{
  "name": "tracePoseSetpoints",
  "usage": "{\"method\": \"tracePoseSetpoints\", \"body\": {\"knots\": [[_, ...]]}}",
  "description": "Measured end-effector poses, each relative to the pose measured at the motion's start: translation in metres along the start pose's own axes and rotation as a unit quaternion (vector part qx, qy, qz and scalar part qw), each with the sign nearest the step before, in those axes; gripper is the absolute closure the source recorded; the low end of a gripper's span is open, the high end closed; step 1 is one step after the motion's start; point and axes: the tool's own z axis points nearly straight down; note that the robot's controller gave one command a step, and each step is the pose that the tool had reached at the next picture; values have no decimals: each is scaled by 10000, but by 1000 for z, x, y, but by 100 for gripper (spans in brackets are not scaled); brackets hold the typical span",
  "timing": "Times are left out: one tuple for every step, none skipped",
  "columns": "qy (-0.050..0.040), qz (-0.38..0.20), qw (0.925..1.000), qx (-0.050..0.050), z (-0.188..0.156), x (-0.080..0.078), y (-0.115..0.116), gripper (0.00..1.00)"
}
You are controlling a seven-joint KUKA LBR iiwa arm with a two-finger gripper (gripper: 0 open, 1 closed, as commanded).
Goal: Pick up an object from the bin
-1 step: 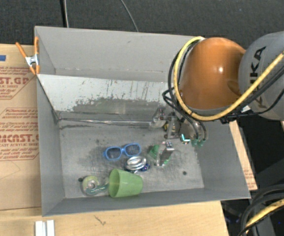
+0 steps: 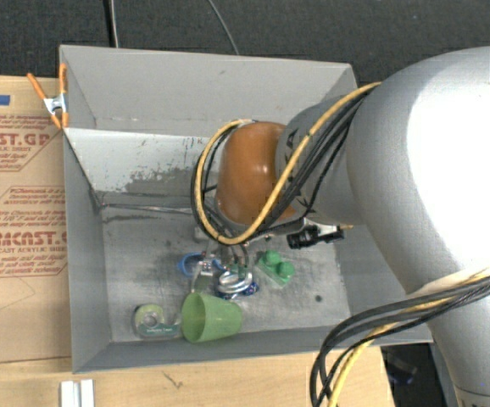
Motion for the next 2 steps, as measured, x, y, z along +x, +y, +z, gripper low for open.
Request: {"method": "tracePoseSetpoints", "body": {"knots": [[50, 337, 9994, 8, -27, 3, -25, 0], [60, 612, 9981, 9, -26, -5, -23, 0]]}}
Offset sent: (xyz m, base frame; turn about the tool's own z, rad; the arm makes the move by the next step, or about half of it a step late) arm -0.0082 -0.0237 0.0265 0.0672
